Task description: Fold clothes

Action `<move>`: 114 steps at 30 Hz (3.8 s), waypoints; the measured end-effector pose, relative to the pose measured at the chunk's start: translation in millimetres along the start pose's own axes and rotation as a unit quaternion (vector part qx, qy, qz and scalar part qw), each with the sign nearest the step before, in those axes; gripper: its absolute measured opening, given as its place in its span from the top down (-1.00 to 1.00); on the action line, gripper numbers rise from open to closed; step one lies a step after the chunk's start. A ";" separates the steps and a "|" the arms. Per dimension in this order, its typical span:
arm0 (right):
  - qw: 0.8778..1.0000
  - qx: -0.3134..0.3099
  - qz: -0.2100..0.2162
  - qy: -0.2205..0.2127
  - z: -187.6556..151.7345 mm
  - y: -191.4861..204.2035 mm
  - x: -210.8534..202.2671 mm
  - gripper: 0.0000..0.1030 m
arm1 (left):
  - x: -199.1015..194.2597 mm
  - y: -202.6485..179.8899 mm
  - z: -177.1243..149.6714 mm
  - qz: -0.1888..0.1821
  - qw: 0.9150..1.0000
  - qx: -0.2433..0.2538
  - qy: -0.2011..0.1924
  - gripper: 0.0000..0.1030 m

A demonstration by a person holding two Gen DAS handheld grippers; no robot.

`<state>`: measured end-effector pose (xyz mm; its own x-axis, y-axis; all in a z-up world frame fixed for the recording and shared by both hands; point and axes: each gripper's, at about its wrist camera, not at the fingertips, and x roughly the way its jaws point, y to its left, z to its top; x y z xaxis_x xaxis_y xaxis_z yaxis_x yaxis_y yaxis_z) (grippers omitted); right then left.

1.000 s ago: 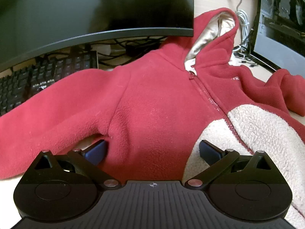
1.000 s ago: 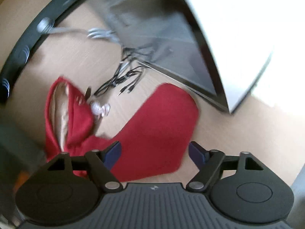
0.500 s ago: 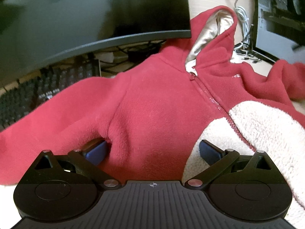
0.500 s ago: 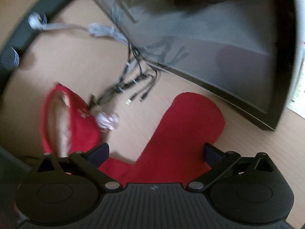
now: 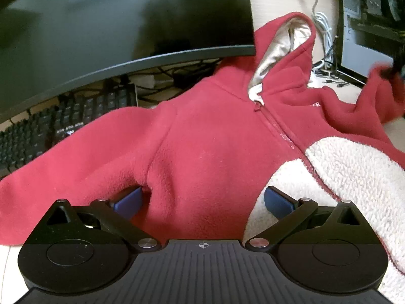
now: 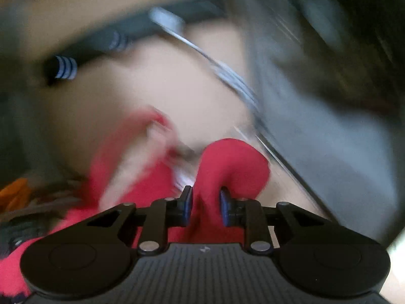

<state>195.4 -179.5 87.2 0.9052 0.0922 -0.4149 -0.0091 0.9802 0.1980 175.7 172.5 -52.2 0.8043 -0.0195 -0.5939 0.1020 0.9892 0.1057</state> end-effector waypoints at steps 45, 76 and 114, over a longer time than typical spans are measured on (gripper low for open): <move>0.941 -0.316 0.023 0.119 -88.8 45.9 -10.9 -0.56 | -27.0 43.7 17.1 -0.181 0.963 -0.178 0.088 -1.00; 0.897 -0.438 0.060 -0.014 -87.7 85.5 25.3 0.28 | 19.7 16.9 129.2 -0.006 0.961 -0.256 -0.103 0.50; 0.967 -0.169 0.169 0.091 -41.7 67.0 -33.2 -0.56 | -68.8 140.8 5.7 0.172 0.951 -0.242 -0.090 0.66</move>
<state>146.9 -109.6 77.2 0.7363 0.4166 -0.5332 -0.4580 0.8869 0.0605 138.1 312.3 8.1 0.8334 0.3348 -0.4398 -0.4303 0.8924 -0.1361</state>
